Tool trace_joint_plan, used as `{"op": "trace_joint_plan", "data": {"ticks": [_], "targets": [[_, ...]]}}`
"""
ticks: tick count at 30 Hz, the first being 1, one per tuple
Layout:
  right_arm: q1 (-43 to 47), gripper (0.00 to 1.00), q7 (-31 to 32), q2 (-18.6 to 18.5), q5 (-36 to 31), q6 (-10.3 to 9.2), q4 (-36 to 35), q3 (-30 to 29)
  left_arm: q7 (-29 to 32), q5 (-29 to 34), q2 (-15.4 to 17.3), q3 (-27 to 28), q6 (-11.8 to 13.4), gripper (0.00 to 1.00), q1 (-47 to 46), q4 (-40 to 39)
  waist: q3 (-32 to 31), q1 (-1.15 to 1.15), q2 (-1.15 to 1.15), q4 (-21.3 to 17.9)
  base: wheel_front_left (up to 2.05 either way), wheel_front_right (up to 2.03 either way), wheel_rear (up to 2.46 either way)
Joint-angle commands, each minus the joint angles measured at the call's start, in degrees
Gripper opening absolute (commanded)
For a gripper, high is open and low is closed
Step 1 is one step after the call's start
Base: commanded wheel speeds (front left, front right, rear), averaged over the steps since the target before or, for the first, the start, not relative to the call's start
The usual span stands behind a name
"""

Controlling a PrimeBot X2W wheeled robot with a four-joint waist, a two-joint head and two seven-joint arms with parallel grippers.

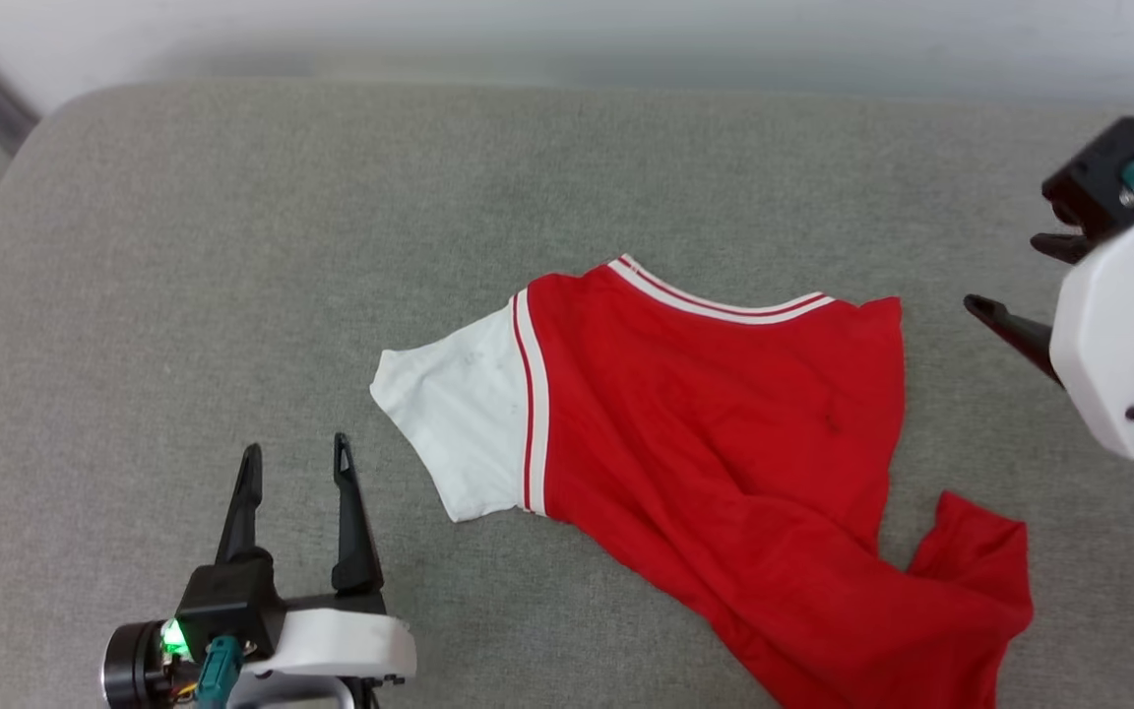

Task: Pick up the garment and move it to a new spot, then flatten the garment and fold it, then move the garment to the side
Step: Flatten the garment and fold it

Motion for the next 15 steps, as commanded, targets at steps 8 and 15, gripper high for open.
{"op": "trace_joint_plan", "data": {"ticks": [8, 15], "targets": [[-13.6, 1.0, 10.6, 3.8, 7.1, -0.04, 12.8, 10.8, -0.1, -1.6, -0.1, -2.3, 0.8, 1.0, -5.0, -0.6, 7.7, 0.0, 0.0, 3.1, 0.0, 0.0, 0.0], [-14.5, 1.0, 9.3, 7.5, 6.7, -0.04, 22.1, 20.0, -0.1, -2.2, -0.1, -4.0, 0.9, 1.0, -8.5, 0.1, 11.2, 0.0, 0.0, 4.6, 0.0, 0.0, 0.0]]}}
